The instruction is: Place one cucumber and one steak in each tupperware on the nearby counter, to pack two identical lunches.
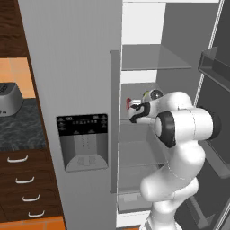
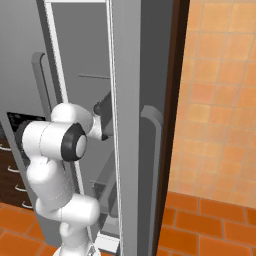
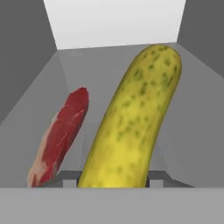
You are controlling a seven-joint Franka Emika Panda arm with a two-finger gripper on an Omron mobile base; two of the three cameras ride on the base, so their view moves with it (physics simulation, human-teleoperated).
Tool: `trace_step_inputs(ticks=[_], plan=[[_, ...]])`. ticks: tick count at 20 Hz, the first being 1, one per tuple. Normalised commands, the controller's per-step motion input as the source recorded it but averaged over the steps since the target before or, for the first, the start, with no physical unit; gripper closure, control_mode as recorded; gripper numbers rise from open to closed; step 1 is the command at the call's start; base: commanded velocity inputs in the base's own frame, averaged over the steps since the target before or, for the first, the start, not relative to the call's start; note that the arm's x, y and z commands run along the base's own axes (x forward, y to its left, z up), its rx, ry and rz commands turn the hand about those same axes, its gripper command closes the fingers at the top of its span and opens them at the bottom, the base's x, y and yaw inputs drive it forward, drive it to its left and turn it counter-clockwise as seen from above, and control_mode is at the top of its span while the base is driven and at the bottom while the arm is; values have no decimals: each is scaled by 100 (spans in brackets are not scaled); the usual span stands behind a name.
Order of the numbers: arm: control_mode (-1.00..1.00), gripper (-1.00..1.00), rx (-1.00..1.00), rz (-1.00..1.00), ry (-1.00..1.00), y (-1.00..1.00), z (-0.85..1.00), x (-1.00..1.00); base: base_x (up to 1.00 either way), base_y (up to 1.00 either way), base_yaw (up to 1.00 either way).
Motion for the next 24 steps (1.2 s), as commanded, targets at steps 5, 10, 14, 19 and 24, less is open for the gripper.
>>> trace_step_inputs(ticks=[5, 10, 14, 19, 24], plan=[[-100, 100, 0, 0, -12, 1, 53, -100, 0, 0, 0], [-100, 100, 0, 0, -5, 7, 92, -100, 0, 0, 0], [-100, 100, -2, 0, 15, 34, 85, -100, 0, 0, 0], [-100, 100, 0, 0, 55, 33, 61, -86, 0, 0, 0], [100, 100, -3, 2, 33, 18, 2, -60, -40, 30, 4]])
